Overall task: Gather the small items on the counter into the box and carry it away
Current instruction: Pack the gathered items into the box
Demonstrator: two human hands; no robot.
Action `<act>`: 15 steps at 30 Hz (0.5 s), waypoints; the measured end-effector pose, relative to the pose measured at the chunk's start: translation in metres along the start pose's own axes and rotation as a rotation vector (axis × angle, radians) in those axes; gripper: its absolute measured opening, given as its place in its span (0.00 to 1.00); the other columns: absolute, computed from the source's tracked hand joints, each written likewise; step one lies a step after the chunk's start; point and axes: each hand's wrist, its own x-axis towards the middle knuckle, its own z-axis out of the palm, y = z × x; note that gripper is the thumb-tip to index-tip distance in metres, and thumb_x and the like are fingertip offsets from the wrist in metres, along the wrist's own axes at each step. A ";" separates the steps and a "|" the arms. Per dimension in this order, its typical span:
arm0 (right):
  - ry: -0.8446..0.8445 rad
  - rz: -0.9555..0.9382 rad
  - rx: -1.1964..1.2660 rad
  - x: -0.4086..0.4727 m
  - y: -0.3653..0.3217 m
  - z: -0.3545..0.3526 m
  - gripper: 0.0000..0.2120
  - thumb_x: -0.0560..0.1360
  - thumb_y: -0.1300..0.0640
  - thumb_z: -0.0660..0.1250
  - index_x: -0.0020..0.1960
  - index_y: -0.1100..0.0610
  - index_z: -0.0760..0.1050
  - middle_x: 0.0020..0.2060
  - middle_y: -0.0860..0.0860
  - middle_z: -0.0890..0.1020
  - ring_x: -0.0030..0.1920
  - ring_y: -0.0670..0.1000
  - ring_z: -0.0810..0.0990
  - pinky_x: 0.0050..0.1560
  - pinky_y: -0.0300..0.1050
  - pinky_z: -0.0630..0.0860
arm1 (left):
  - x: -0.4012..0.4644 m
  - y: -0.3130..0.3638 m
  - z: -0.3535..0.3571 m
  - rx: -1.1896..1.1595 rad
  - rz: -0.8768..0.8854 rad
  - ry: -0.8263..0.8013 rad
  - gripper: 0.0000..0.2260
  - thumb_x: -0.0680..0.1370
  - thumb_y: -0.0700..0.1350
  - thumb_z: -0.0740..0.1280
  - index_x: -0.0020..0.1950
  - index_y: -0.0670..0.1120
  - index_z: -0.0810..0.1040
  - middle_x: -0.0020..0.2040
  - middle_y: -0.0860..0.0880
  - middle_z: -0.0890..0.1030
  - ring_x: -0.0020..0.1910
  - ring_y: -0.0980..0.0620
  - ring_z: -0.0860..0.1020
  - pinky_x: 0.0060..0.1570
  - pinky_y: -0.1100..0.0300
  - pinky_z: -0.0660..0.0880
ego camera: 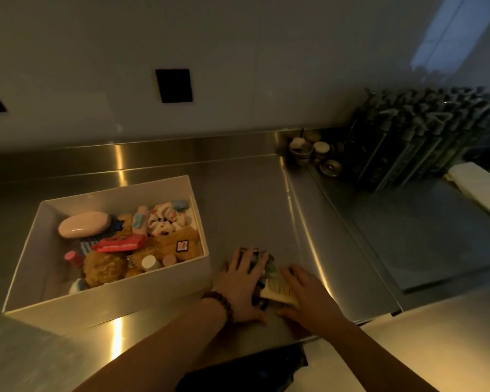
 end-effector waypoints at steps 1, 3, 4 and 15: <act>0.042 0.004 0.002 -0.001 0.001 0.004 0.41 0.72 0.35 0.62 0.77 0.49 0.48 0.76 0.51 0.54 0.74 0.53 0.55 0.73 0.46 0.53 | 0.000 0.000 0.004 -0.027 -0.013 0.023 0.57 0.60 0.71 0.69 0.71 0.61 0.30 0.75 0.54 0.35 0.73 0.42 0.34 0.70 0.38 0.46; 0.117 0.002 0.002 -0.001 0.003 0.008 0.36 0.74 0.37 0.60 0.76 0.48 0.53 0.73 0.50 0.60 0.72 0.52 0.60 0.71 0.44 0.58 | 0.003 0.001 0.010 -0.059 -0.038 0.070 0.54 0.61 0.71 0.68 0.72 0.61 0.32 0.75 0.56 0.36 0.73 0.42 0.35 0.70 0.39 0.48; 0.151 0.002 -0.005 0.001 0.003 0.009 0.34 0.74 0.37 0.59 0.75 0.47 0.55 0.72 0.49 0.63 0.70 0.51 0.62 0.69 0.44 0.59 | 0.006 0.001 0.012 -0.064 -0.049 0.096 0.53 0.62 0.71 0.67 0.73 0.60 0.34 0.75 0.57 0.36 0.74 0.41 0.36 0.70 0.40 0.50; 0.169 0.154 -0.030 0.085 0.031 -0.022 0.31 0.76 0.42 0.60 0.75 0.47 0.54 0.68 0.52 0.66 0.66 0.53 0.65 0.65 0.48 0.65 | 0.094 -0.010 -0.020 -0.144 -0.187 0.212 0.49 0.63 0.67 0.69 0.75 0.55 0.45 0.76 0.49 0.44 0.74 0.39 0.43 0.71 0.41 0.51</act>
